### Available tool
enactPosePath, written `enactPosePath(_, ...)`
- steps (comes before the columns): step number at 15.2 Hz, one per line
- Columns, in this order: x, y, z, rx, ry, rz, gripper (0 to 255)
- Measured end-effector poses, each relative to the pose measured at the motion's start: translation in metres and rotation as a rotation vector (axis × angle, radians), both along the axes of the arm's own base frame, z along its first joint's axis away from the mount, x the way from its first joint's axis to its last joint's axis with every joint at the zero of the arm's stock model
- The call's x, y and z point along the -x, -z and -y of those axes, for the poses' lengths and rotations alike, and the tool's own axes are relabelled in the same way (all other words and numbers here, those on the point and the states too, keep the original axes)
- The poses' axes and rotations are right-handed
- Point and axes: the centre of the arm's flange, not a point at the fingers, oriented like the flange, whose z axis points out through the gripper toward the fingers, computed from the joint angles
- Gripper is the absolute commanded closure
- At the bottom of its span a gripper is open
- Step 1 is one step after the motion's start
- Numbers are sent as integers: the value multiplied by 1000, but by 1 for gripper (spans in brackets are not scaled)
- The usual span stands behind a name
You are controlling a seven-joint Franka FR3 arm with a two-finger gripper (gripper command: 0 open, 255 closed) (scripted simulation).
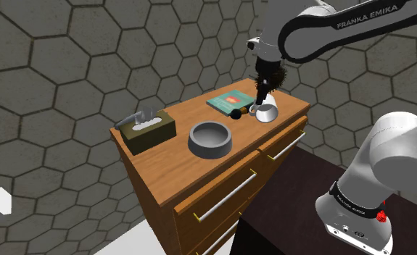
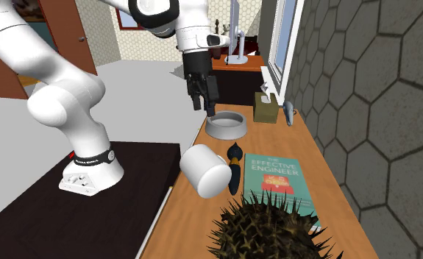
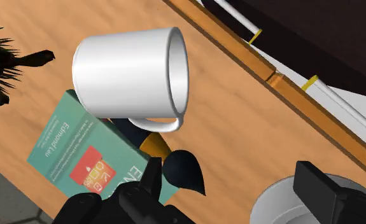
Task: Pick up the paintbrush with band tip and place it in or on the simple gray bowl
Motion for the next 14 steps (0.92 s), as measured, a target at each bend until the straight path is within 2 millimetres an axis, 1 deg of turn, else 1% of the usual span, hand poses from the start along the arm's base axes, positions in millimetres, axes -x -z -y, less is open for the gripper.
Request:
enactPosePath(2,-14,23,-1,31,-57,9,0)
enactPosePath(4,-28,41,-3,63,-114,20,0)
enactPosePath(7,-49,73,-8,110,-199,34,0)
enactPosePath(9,-62,96,-7,141,-256,44,0)
enactPosePath(11,-69,110,-5,153,-281,48,0)
enactPosePath(14,-73,124,-2,157,-288,50,0)
